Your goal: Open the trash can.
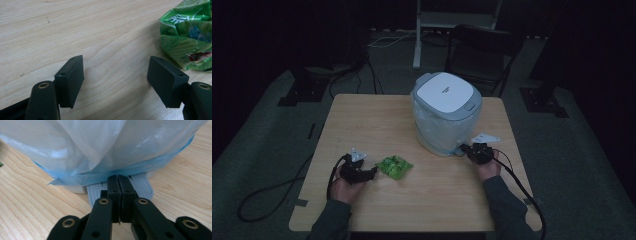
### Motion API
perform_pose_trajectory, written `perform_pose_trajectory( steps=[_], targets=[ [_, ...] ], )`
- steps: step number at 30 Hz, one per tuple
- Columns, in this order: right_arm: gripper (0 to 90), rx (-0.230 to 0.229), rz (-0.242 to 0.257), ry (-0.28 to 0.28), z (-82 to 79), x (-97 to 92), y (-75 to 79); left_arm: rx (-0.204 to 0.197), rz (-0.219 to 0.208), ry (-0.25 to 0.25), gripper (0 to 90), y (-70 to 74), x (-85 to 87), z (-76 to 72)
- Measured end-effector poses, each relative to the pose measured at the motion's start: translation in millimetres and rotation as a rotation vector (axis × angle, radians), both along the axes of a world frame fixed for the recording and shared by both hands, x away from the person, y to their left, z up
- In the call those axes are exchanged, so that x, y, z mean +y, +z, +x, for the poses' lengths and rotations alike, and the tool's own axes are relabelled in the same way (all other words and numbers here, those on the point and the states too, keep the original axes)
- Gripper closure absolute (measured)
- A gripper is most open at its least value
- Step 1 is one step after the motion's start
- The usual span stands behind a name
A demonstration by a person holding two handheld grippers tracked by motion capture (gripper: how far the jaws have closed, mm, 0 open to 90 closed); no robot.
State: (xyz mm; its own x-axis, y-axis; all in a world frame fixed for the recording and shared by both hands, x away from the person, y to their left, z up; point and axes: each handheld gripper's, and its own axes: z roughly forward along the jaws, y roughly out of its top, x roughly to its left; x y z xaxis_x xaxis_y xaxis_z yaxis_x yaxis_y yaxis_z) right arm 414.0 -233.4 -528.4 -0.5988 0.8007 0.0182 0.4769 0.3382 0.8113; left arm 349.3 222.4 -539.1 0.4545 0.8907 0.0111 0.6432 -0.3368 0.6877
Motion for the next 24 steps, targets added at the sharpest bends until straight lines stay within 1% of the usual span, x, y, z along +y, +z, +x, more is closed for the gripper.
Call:
perform_pose_trajectory(
  steps=[9, 13, 17, 19, 24],
  targets=[
    [89.1, -0.008, 0.006, 0.001, -0.7, -0.8, -3.3, -0.009, -0.005, -0.007, 30.0, -1.0, 1.1, -0.8],
    [89.2, 0.007, 0.026, -0.003, 0.1, -2.2, -4.4, -0.016, -0.009, -0.006, 29.9, -1.8, 1.4, -1.6],
    [89.3, 0.016, 0.026, -0.003, 0.7, -2.1, -5.3, -0.025, -0.014, -0.006, 29.9, -2.7, 1.7, -2.3],
    [89.3, 0.015, 0.018, -0.001, 1.0, -2.0, -6.2, -0.028, -0.015, -0.005, 29.9, -3.0, 1.7, -2.6],
    [89.3, 0.022, 0.010, 0.001, 1.6, -1.3, -9.7, -0.028, -0.015, -0.006, 29.9, -3.0, 1.7, -2.7]
  ],
)
